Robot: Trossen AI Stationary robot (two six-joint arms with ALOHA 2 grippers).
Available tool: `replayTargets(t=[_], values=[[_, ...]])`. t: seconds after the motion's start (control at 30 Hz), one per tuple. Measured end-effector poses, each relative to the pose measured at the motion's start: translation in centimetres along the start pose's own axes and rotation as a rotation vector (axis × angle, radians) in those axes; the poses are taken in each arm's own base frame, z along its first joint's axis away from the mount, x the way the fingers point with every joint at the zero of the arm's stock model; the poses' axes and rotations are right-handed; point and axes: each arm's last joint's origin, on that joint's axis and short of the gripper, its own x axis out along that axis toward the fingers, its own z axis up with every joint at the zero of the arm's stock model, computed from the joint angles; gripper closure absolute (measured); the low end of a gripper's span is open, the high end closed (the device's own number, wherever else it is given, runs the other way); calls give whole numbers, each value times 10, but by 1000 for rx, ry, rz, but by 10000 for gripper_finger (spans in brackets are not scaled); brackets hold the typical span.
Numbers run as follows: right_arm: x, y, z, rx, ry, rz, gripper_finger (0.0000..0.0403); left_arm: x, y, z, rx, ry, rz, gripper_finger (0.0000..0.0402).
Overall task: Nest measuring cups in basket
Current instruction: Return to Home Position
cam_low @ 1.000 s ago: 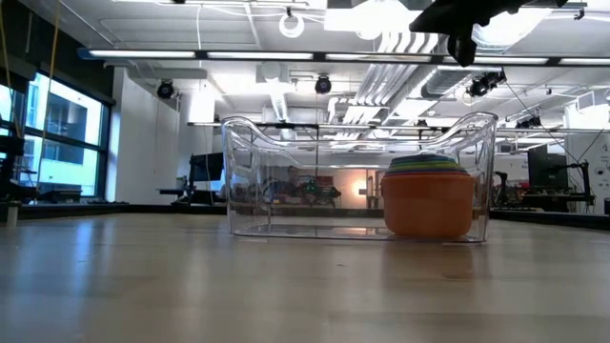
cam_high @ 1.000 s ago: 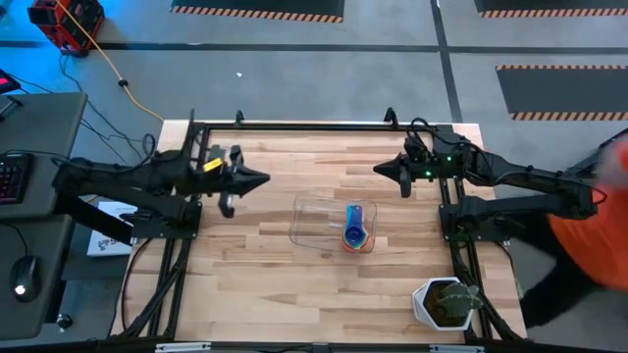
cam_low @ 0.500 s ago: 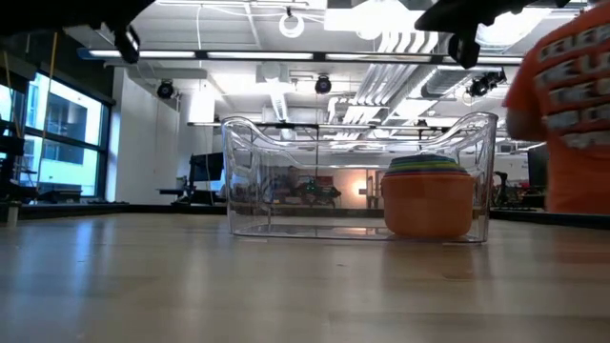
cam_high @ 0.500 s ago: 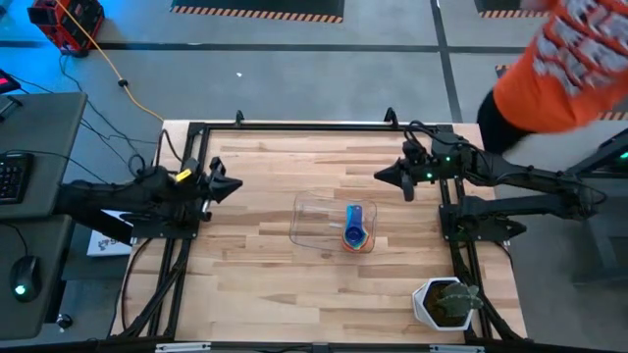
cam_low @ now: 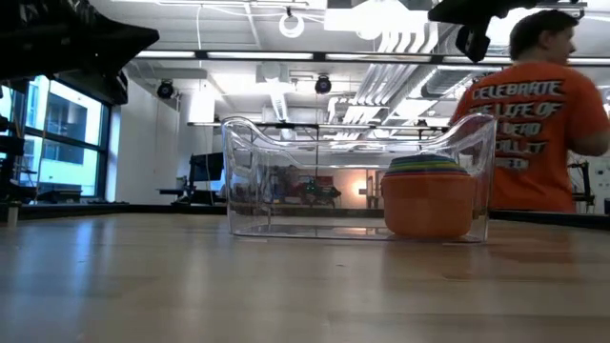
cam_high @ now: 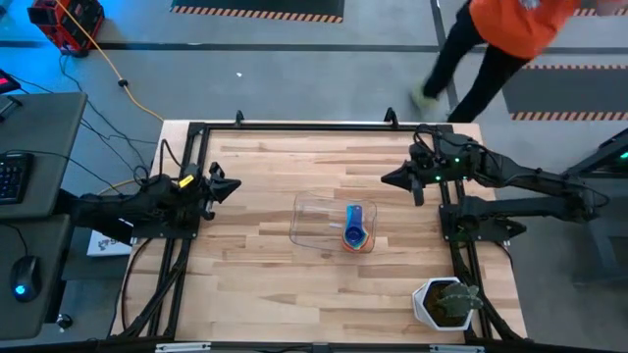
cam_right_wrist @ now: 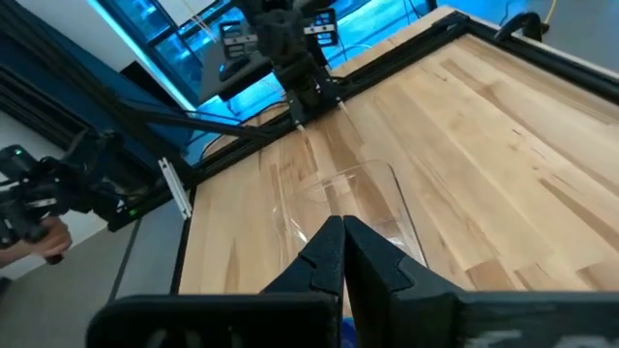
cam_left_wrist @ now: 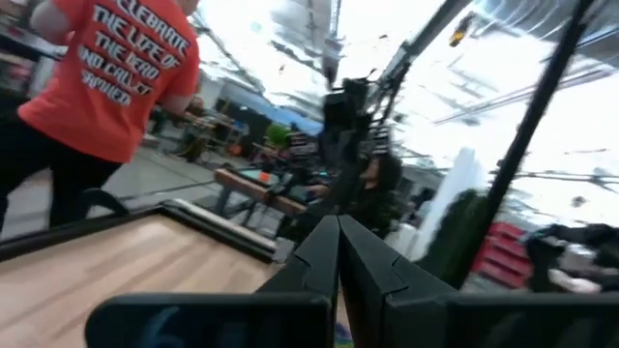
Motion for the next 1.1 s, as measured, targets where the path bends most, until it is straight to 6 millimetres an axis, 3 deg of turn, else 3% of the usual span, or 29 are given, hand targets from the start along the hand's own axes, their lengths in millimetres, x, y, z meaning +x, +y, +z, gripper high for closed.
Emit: replayTargets(t=[0.3, 0.5, 1.1], values=[[-34, 9, -2, -49, -85, 36, 402, -1, 6, 2, 57, -24, 67, 401], [-49, 14, -3, -77, -133, 65, 402, -2, 12, -9, 51, 84, 144, 401], [-54, 23, -7, -107, -165, 45, 403, -3, 10, -9, 38, 92, 106, 401]])
